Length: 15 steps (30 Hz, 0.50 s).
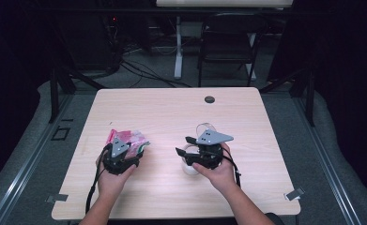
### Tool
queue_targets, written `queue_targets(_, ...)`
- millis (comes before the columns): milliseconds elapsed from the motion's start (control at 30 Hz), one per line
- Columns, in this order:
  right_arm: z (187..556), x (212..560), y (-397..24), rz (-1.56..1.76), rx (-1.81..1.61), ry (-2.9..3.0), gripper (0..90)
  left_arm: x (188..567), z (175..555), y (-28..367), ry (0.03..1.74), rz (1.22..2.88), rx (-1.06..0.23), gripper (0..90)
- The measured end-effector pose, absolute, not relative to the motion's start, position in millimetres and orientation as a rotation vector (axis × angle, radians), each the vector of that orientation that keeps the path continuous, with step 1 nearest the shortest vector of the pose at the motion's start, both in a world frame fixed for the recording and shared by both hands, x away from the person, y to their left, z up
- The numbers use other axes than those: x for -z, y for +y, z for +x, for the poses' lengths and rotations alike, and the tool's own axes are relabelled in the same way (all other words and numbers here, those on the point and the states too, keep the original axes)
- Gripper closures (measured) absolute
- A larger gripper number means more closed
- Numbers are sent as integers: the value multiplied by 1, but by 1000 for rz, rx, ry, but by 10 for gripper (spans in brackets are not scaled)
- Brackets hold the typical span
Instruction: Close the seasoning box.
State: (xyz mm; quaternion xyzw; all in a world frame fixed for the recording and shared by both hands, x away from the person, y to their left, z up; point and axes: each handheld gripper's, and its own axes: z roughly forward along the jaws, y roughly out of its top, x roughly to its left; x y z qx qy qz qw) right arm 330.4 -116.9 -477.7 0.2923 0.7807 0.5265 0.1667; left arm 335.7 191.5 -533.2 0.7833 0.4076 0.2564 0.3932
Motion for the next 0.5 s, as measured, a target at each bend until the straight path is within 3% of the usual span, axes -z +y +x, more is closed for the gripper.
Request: queue_targets(500,331,473,-127,857,-1507,2185,443,532,331,173,957,2030,-629,412)
